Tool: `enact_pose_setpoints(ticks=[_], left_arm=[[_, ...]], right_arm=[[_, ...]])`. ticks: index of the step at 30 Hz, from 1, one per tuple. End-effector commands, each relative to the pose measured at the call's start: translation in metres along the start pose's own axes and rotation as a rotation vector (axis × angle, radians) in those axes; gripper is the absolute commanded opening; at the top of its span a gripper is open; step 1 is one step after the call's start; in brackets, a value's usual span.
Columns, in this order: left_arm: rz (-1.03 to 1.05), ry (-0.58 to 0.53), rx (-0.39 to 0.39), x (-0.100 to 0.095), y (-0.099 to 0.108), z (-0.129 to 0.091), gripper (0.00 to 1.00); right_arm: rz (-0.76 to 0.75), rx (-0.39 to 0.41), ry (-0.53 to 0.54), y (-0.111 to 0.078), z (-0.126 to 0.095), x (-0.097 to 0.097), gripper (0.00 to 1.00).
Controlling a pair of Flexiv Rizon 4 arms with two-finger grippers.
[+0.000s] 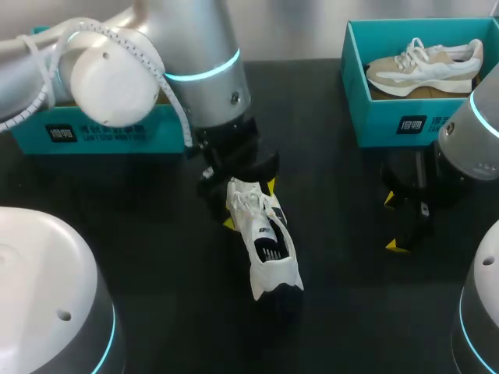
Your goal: Take the shoe out of the shoebox, open the shoe tongue, remove and reinsert the insole, then place the shoe into the shoebox
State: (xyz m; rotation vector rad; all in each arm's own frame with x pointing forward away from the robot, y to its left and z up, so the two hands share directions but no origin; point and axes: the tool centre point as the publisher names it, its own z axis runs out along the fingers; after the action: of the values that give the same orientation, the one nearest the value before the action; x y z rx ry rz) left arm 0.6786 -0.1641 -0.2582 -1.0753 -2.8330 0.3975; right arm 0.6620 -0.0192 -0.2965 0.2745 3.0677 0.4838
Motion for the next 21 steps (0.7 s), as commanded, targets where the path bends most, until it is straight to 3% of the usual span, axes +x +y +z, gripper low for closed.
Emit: enact_pose_setpoints(ticks=[1, 11, 16, 21], left_arm=[[-0.275, -0.136, -0.150, 0.012, -0.009, -0.002, 1.00], [-0.275, -0.136, -0.150, 0.012, -0.009, -0.002, 1.00], [-0.489, -0.136, -0.167, 0.014, -0.027, 0.010, 1.00], [-0.576, -0.133, -0.128, 0.020, -0.038, 0.016, 1.00]], right_arm=[[0.001, 0.002, -0.003, 0.000, 0.001, 0.001, 1.00], [0.001, 0.002, -0.003, 0.000, 0.001, 0.001, 1.00], [0.001, 0.002, -0.003, 0.000, 0.001, 0.001, 1.00], [0.001, 0.002, -0.003, 0.000, 0.001, 0.001, 1.00]])
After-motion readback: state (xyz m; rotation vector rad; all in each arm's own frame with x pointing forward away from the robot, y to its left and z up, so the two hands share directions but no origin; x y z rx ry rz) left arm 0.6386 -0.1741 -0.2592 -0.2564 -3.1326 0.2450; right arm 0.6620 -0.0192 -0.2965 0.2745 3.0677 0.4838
